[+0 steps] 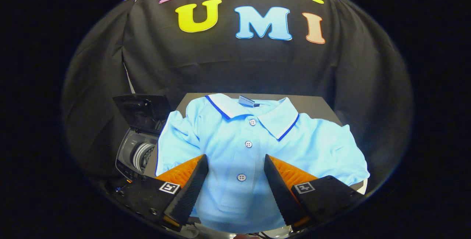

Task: Put the clothes into the washing machine and then close the washing machine lid.

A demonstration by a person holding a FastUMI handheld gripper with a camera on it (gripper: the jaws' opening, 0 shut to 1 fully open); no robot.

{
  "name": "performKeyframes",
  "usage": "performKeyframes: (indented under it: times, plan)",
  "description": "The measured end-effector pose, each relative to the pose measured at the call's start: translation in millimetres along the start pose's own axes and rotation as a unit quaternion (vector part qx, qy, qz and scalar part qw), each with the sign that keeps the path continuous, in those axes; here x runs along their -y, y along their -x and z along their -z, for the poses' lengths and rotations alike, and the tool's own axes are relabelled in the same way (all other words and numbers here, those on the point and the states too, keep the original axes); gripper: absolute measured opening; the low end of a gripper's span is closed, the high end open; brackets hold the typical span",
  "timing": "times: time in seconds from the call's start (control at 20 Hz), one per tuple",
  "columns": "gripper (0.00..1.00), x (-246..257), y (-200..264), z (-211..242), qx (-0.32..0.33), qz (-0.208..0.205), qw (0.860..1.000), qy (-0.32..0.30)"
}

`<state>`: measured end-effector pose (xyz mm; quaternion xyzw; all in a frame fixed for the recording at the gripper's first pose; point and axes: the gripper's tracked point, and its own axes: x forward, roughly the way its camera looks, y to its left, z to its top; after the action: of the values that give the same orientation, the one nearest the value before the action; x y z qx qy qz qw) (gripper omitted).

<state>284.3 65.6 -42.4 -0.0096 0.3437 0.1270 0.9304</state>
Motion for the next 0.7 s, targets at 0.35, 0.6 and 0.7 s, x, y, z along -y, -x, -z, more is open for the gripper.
performKeyframes:
  times: [0.35,0.6,0.7]
  plan:
    - [0.95,-0.4,2.1,-1.7,0.003,-0.016,1.0,0.005]
    - [0.49,-5.8,1.9,-6.5,-0.009,-0.03,0.999,0.009]
    - [0.19,-4.9,3.3,-3.2,-0.012,-0.031,0.999,-0.009]
